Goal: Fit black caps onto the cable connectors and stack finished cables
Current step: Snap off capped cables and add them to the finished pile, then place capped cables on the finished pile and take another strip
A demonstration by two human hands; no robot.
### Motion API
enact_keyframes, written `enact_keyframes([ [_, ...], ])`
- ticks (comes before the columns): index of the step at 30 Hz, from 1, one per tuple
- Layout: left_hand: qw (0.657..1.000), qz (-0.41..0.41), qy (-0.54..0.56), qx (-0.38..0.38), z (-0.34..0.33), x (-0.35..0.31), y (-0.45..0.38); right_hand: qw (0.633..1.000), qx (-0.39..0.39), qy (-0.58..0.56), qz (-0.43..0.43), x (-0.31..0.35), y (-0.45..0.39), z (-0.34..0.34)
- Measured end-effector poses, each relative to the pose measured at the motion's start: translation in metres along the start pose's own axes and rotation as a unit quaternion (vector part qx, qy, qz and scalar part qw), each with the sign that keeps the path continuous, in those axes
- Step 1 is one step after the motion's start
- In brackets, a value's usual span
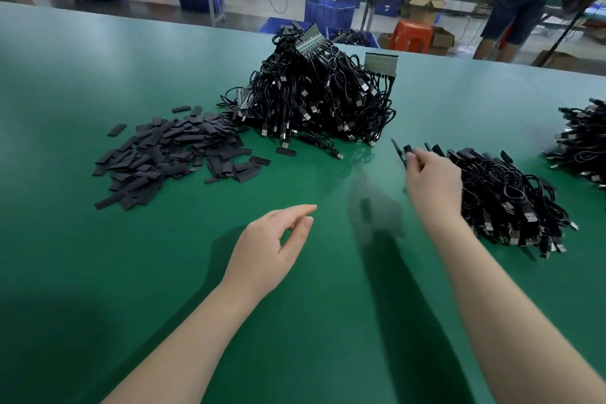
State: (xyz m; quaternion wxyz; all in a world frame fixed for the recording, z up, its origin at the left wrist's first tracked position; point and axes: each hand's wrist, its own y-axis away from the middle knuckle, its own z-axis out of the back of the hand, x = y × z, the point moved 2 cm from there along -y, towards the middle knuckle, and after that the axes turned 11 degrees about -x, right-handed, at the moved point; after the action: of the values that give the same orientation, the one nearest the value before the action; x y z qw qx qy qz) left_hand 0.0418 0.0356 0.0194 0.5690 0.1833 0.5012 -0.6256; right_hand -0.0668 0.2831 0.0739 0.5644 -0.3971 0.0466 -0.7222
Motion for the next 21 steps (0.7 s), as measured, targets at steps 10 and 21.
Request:
enact_keyframes([
  [10,1.0,0.016,0.005,0.022,-0.001,-0.001,0.002,0.858,0.202,0.462,0.093,-0.052,0.0,-0.033],
  [21,0.999,0.034,0.036,-0.017,-0.006,0.01,-0.004,0.998,0.046,-0.002,0.046,0.049,-0.103,-0.017],
])
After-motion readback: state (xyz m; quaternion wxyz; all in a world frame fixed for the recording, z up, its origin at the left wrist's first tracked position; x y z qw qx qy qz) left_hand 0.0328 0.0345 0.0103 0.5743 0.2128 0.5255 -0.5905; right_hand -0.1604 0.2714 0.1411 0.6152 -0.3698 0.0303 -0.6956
